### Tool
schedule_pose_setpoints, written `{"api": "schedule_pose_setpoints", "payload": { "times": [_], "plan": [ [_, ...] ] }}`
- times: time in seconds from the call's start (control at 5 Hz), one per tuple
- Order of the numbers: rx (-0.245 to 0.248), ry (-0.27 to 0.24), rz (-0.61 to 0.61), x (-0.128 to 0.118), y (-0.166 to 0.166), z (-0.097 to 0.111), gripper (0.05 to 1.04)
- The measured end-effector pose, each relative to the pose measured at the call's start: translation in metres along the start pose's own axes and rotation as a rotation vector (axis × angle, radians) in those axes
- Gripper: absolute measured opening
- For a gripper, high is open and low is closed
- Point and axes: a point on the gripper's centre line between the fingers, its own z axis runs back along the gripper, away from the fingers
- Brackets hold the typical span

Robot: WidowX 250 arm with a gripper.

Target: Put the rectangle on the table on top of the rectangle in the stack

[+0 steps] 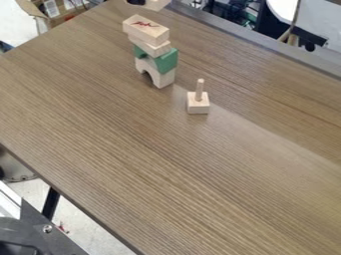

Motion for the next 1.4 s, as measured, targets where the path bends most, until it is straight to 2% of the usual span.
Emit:
{"api": "schedule_pose_setpoints", "payload": {
  "times": [0.8, 1.4],
  "plan": [
    [0.018, -0.007, -0.011, -0.0036, 0.0034, -0.0094, 0.556],
    [0.003, -0.015, -0.022, -0.0061, 0.0047, -0.0030, 0.556]
  ]
}}
